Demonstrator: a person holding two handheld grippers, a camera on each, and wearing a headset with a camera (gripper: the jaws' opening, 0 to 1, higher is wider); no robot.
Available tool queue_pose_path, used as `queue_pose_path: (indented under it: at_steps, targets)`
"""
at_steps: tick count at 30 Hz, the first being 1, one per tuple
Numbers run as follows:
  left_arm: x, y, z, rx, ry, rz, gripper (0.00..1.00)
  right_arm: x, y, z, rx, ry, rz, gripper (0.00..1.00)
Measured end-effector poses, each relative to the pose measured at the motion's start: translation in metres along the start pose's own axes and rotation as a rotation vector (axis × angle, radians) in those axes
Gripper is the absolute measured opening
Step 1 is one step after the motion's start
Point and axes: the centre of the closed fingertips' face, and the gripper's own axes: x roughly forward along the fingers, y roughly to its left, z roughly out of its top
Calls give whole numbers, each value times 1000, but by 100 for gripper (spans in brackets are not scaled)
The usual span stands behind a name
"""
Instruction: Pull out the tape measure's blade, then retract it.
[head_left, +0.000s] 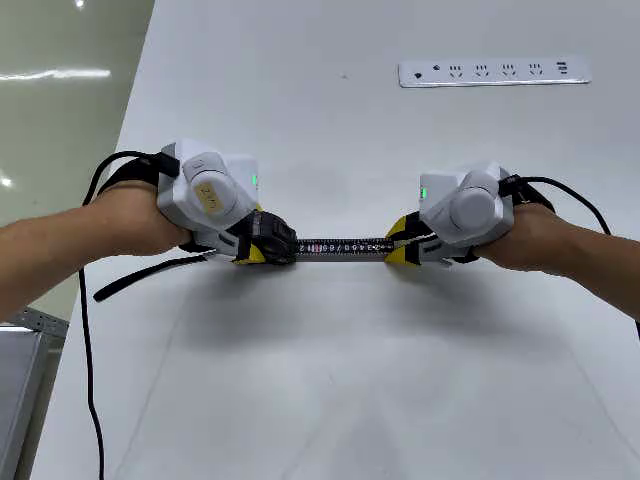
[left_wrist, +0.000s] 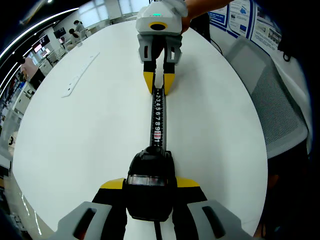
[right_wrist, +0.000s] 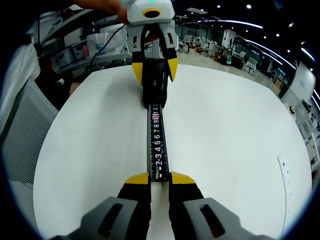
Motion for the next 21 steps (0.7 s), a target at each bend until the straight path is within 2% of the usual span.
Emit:
queue_pose_path:
  at_steps: [21]
  targets:
    - [0,0,0,1,5,-2,32,-15,-1,-10,15,8,-5,11]
